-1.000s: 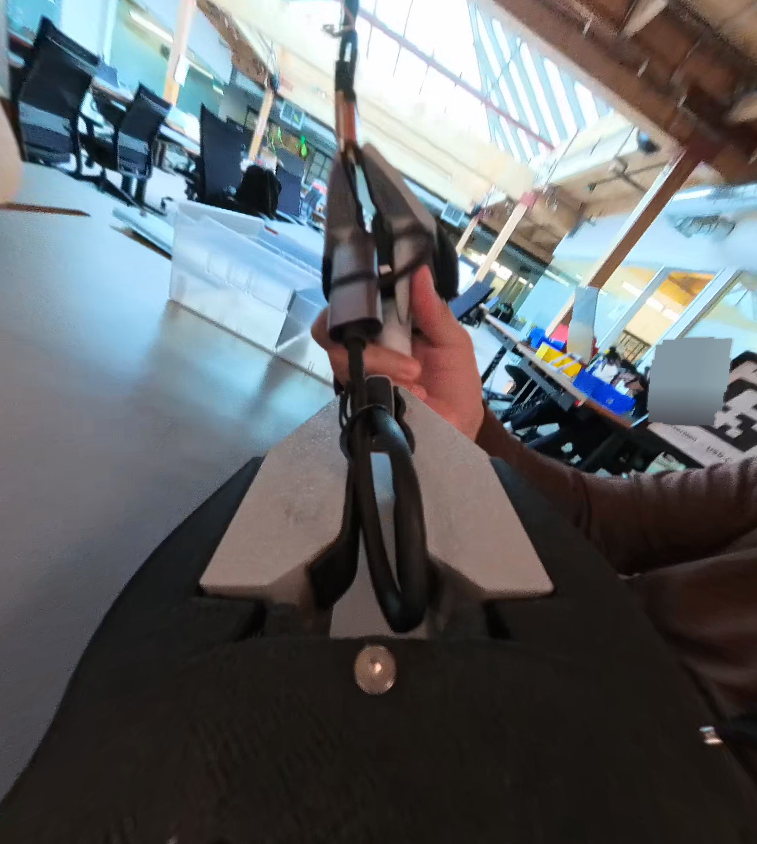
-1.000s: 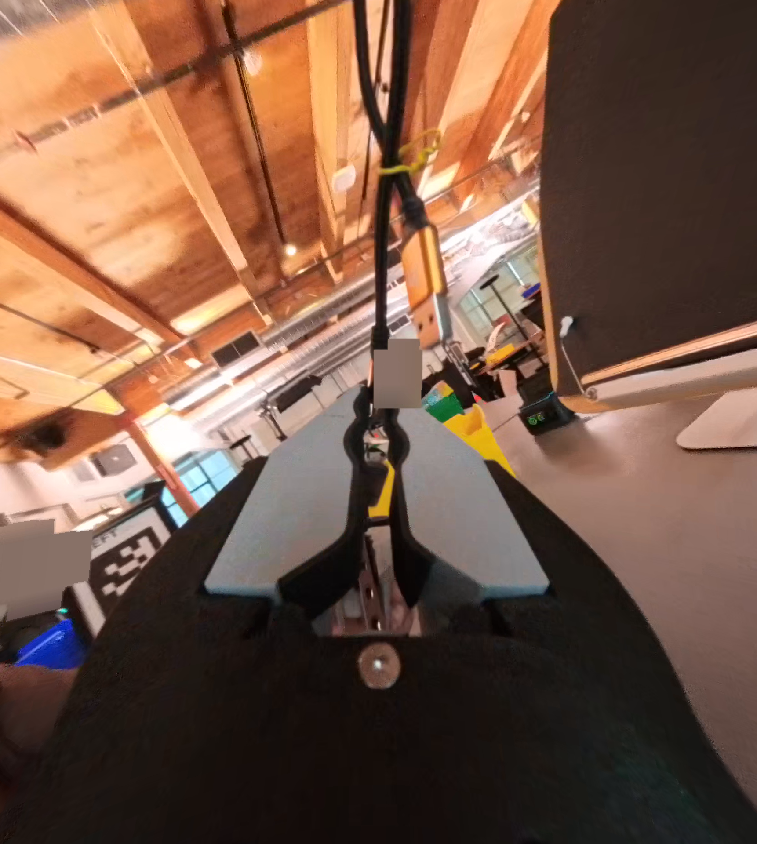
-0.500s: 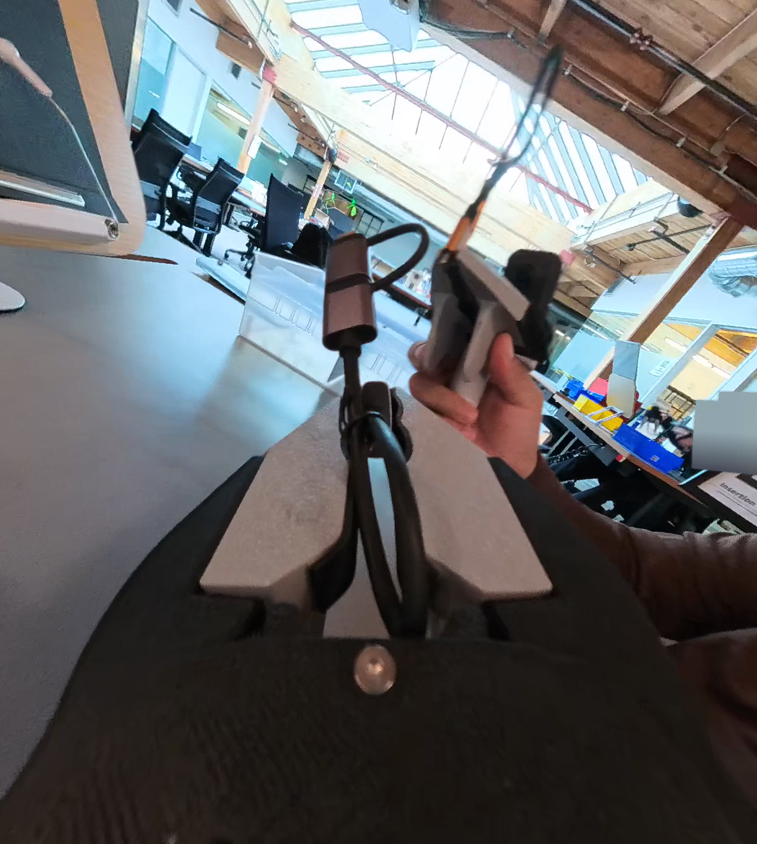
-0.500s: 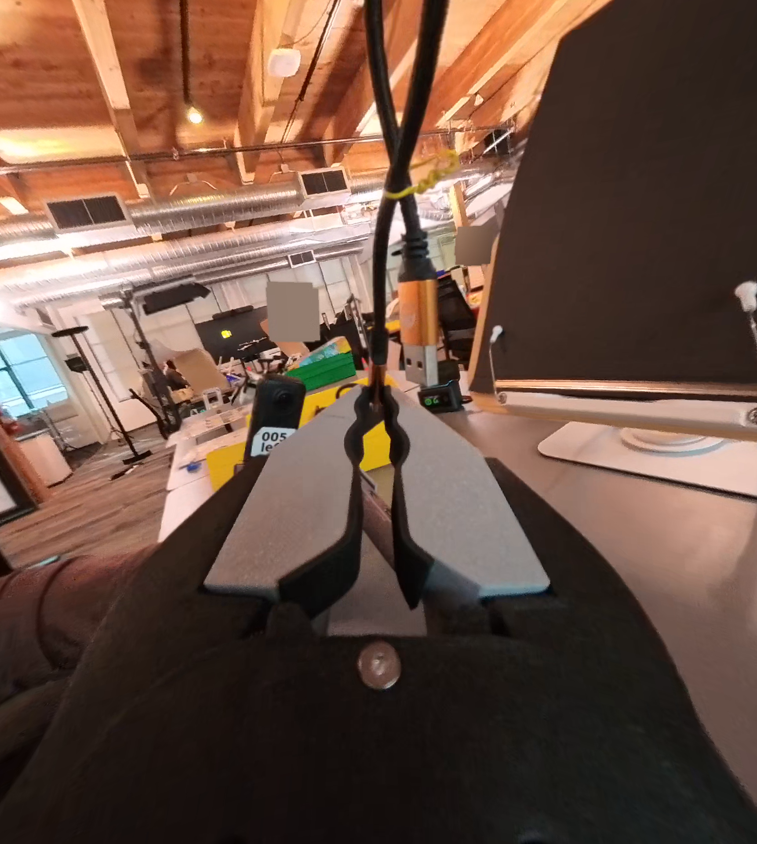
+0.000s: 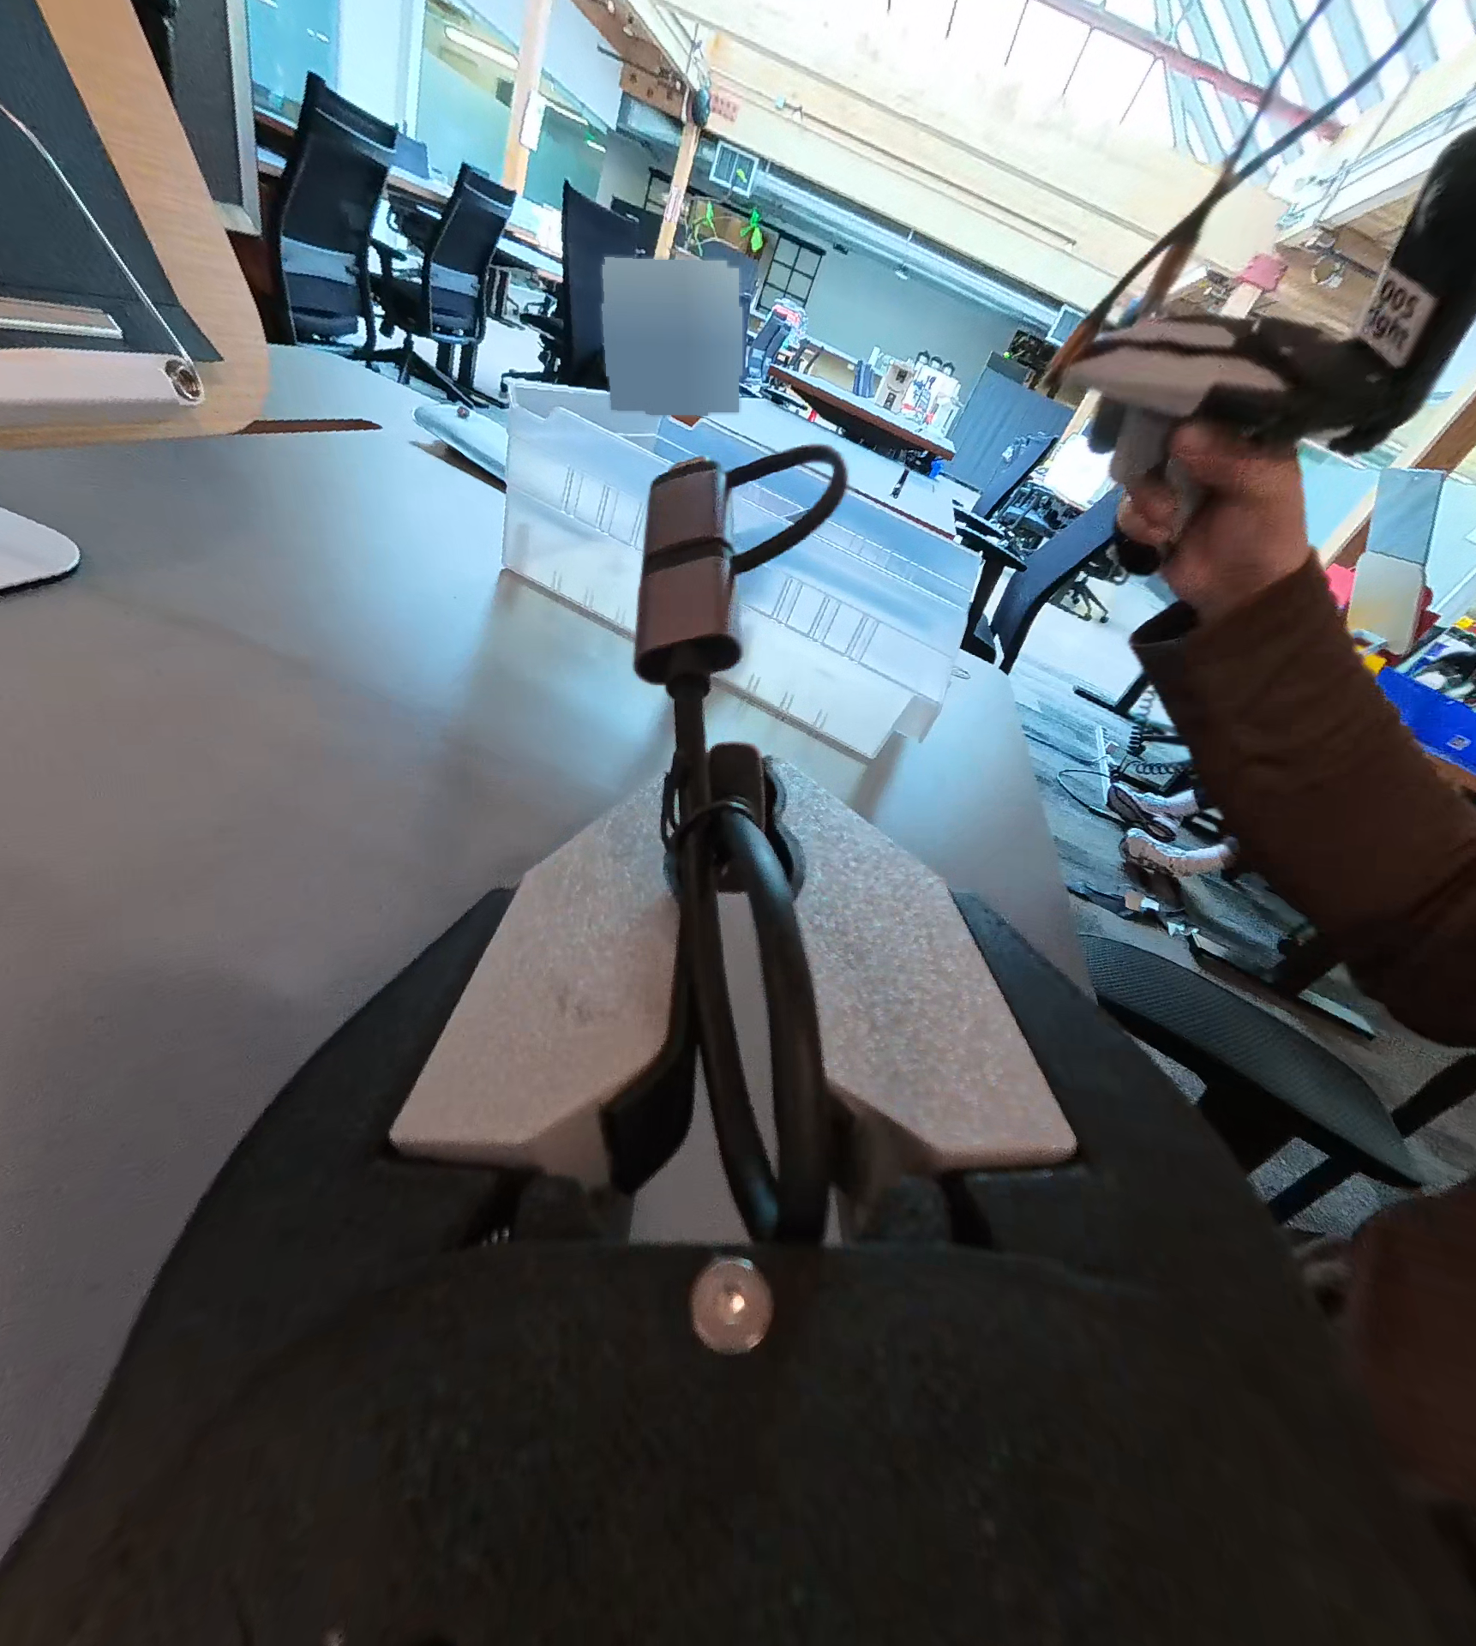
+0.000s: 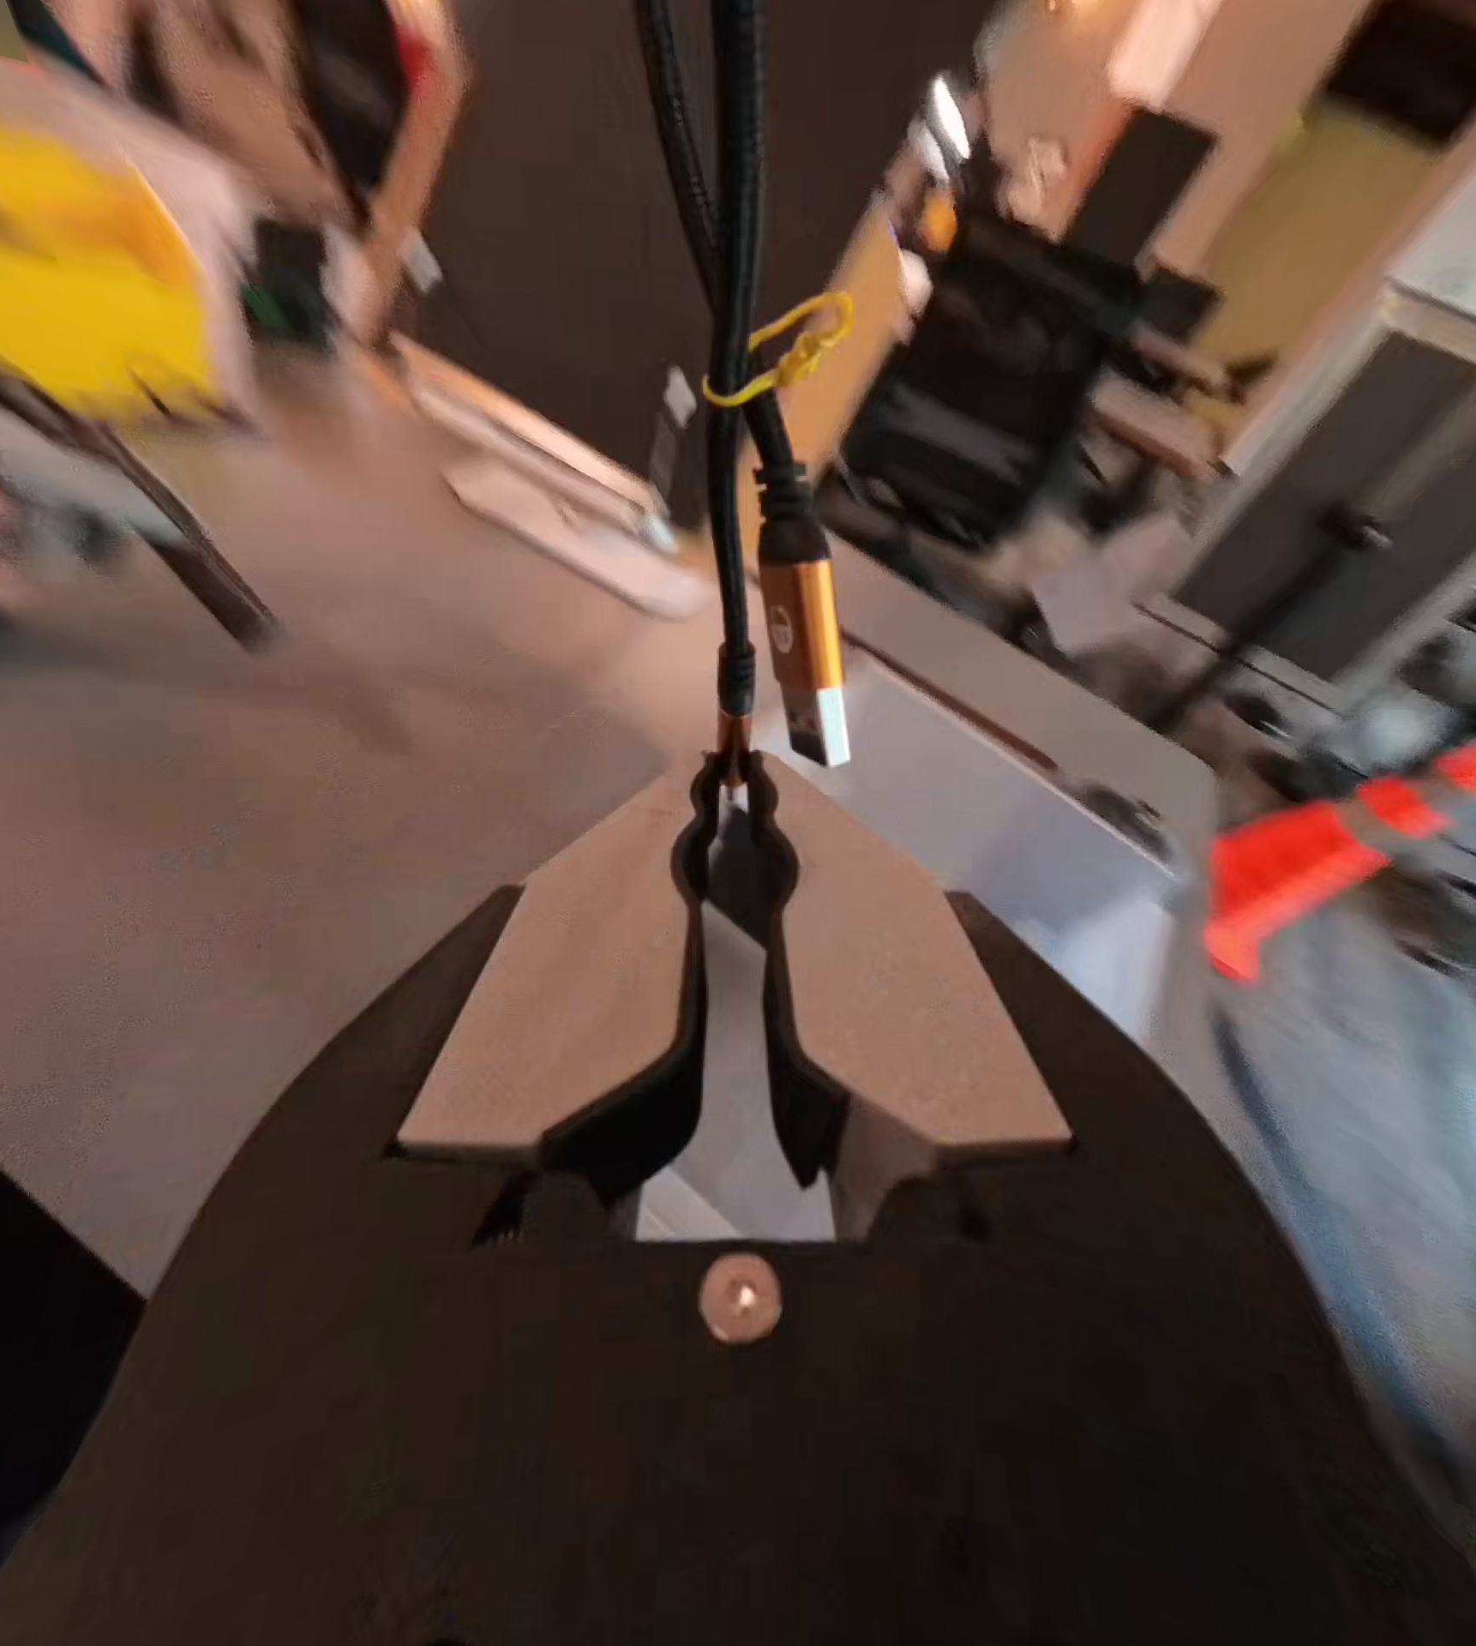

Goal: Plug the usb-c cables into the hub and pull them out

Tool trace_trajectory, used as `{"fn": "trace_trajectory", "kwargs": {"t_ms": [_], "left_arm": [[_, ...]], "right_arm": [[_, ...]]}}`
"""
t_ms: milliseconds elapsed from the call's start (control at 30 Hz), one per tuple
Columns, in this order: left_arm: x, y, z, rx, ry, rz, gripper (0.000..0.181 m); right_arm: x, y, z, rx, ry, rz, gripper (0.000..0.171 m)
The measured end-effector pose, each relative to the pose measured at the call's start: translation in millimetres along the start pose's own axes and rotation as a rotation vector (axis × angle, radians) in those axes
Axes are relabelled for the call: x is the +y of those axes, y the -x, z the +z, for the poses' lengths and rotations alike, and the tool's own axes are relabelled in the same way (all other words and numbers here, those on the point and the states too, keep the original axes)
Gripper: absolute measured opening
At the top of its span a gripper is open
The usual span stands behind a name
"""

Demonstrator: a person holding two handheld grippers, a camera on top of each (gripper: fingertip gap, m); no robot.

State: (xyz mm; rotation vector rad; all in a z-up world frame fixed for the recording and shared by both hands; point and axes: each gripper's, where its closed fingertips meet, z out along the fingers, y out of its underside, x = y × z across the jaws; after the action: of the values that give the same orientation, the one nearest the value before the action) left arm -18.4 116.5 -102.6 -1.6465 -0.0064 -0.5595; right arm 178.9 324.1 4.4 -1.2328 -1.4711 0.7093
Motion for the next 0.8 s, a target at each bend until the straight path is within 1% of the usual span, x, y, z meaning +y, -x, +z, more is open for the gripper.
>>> {"fn": "trace_trajectory", "kwargs": {"t_ms": [67, 167, 233, 300, 333, 400, 433, 467, 533, 600, 700, 733, 800], "left_arm": [[0.5, -0.4, 0.2, 0.003, 0.002, -0.004, 0.007], [1.1, 0.4, -0.4, -0.008, 0.007, 0.005, 0.007], [1.9, 1.8, -1.1, -0.021, 0.012, 0.016, 0.007], [3.1, 2.7, -1.5, -0.028, 0.019, 0.023, 0.007], [3.7, 2.7, -1.3, -0.026, 0.021, 0.023, 0.007], [5.0, 1.8, -0.2, -0.013, 0.025, 0.016, 0.007], [6.0, 0.3, 0.8, 0.000, 0.029, 0.013, 0.007], [6.8, -2.4, 1.8, 0.018, 0.032, 0.012, 0.007], [7.5, -12.2, 4.1, 0.077, 0.032, 0.014, 0.007], [6.9, -26.0, 5.7, 0.153, 0.023, 0.021, 0.007], [6.6, -47.5, 5.6, 0.268, 0.013, 0.042, 0.007], [7.0, -54.4, 5.0, 0.303, 0.013, 0.052, 0.007], [8.0, -65.4, 3.2, 0.357, 0.009, 0.077, 0.007]], "right_arm": [[39.9, -21.8, -4.8, 0.071, 0.210, -0.089, 0.002], [91.4, -38.2, -5.9, 0.089, 0.459, -0.197, 0.003], [119.7, -51.4, -5.5, 0.133, 0.593, -0.313, 0.015], [133.4, -66.9, -6.6, 0.215, 0.666, -0.484, 0.028], [132.2, -75.3, -7.6, 0.271, 0.671, -0.567, 0.034], [117.1, -83.1, -7.1, 0.353, 0.607, -0.637, 0.033], [108.4, -79.3, -4.5, 0.350, 0.562, -0.609, 0.031], [99.4, -69.7, 0.1, 0.320, 0.514, -0.550, 0.030], [77.9, -33.4, 14.9, 0.188, 0.401, -0.418, 0.027], [52.8, 25.5, 31.9, -0.024, 0.280, -0.332, 0.027], [14.7, 123.4, 51.0, -0.338, 0.113, -0.272, 0.029], [5.1, 152.5, 56.2, -0.426, 0.078, -0.258, 0.029], [-9.5, 197.0, 69.7, -0.535, 0.031, -0.233, 0.027]]}}
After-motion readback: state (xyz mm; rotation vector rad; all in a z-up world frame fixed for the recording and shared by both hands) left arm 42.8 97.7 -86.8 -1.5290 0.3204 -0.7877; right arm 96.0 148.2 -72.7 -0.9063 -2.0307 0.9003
